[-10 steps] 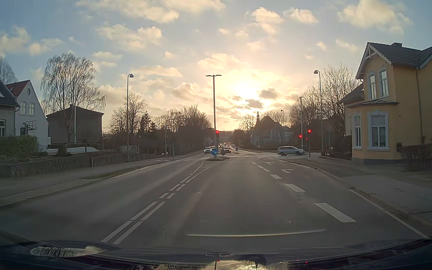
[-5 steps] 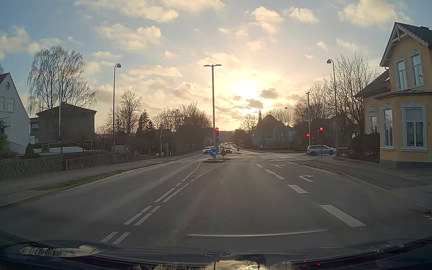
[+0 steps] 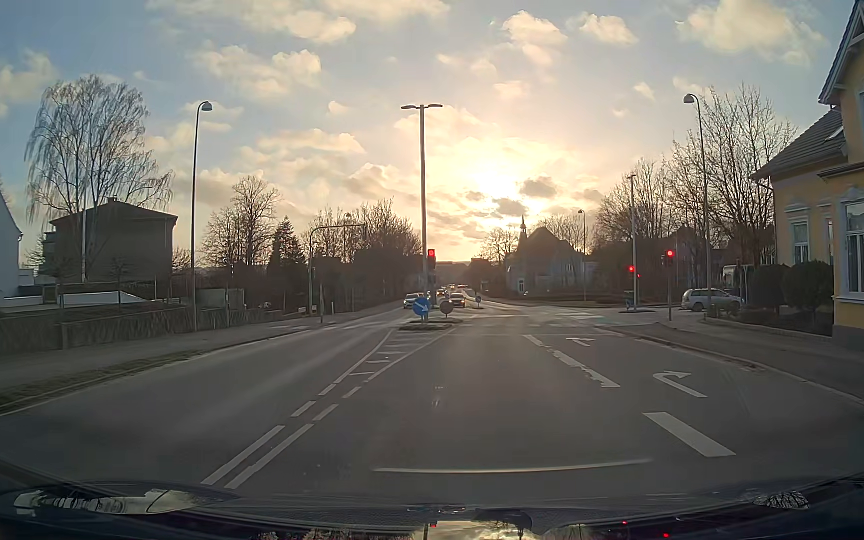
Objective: Follow the waypoints while adhering to traffic rules and regulations
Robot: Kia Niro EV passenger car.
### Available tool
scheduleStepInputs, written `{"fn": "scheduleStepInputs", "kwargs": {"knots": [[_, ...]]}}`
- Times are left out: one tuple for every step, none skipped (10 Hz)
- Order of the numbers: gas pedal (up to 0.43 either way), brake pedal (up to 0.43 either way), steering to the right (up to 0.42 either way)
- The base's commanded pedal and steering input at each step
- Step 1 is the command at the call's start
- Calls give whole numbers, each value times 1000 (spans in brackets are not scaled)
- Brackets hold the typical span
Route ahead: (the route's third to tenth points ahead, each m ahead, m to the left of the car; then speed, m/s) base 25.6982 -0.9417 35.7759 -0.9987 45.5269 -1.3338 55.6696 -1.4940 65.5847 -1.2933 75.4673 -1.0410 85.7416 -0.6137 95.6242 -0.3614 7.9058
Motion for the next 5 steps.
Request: {"fn": "scheduleStepInputs", "kwargs": {"knots": [[0,262,5],[0,268,9],[0,268,10],[0,268,10],[0,274,10]]}}
